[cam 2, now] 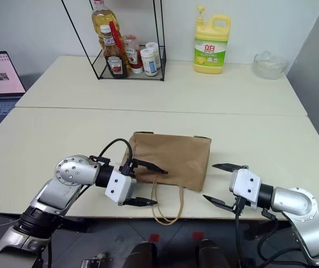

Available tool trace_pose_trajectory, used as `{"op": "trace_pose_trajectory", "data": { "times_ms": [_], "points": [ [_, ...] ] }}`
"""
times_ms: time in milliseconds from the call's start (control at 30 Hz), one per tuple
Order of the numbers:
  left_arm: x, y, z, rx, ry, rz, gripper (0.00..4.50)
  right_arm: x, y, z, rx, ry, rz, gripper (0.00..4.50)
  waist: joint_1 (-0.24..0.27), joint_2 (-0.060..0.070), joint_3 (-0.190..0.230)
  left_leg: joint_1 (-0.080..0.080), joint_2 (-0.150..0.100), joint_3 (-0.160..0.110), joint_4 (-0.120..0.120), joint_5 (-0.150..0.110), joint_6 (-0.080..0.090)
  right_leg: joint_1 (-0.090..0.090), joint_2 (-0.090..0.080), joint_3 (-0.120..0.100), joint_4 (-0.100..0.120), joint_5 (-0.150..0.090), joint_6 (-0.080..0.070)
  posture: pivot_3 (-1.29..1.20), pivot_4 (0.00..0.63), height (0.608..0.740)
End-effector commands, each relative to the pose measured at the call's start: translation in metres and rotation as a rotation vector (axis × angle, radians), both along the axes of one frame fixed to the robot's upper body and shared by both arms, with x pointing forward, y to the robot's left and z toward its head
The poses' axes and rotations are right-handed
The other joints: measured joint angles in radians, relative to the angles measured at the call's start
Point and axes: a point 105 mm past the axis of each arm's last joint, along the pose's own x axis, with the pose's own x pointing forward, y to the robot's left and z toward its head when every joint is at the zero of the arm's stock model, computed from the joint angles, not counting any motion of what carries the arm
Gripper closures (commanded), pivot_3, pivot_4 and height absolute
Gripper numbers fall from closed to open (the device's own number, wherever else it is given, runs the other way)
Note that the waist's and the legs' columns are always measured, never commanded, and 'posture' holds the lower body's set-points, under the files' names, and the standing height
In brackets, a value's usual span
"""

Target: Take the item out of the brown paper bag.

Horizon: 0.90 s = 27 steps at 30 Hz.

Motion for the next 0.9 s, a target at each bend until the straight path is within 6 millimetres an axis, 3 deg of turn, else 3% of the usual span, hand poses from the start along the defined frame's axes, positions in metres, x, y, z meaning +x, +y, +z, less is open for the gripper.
{"op": "trace_pose_trajectory", "data": {
  "times_ms": [33,167,333,600,900],
  "points": [
    [0.001,0.008,0.012,0.001,-0.05,-0.01,0.0,-0.003,-0.005,0.006,-0.02,-0.038,0.004,0.03,0.0,0.0,0.0,0.0,0.0,0.0,0.0,0.0,0.0,0.0,0.0,0.0,0.0,0.0,0.0,0.0,0.15,0.74],
    [0.0,0.026,0.017,0.081,-0.067,-0.037,0.0,-0.005,-0.009,0.002,-0.032,-0.026,0.007,0.03,0.0,0.0,0.0,0.0,0.0,0.0,0.001,0.0,0.0,0.0,0.0,0.0,0.0,0.0,0.0,0.0,0.15,0.74],
    [0.002,0.034,0.012,0.103,-0.087,-0.049,0.0,-0.006,-0.007,-0.001,-0.029,-0.022,0.016,0.03,0.0,0.0,0.0,0.0,0.0,0.0,0.001,0.0,0.0,0.001,0.0,0.0,0.0,0.0,0.0,0.0,0.15,0.74],
    [0.003,0.003,0.012,-0.044,-0.082,-0.034,0.0,-0.006,-0.005,-0.003,-0.03,-0.019,0.015,0.03,0.001,0.0,0.0,0.0,0.0,-0.002,0.003,0.0,0.0,0.003,0.0,-0.002,0.0,0.0,0.0,0.0,0.15,0.74],
    [0.006,0.006,0.019,-0.061,0.001,0.018,0.0,-0.005,-0.008,-0.006,-0.048,-0.015,0.017,0.03,0.001,0.0,0.0,0.001,0.0,-0.003,0.004,0.0,0.0,0.004,0.0,-0.003,0.0,0.0,0.0,0.0,0.15,0.74]
  ]
}}
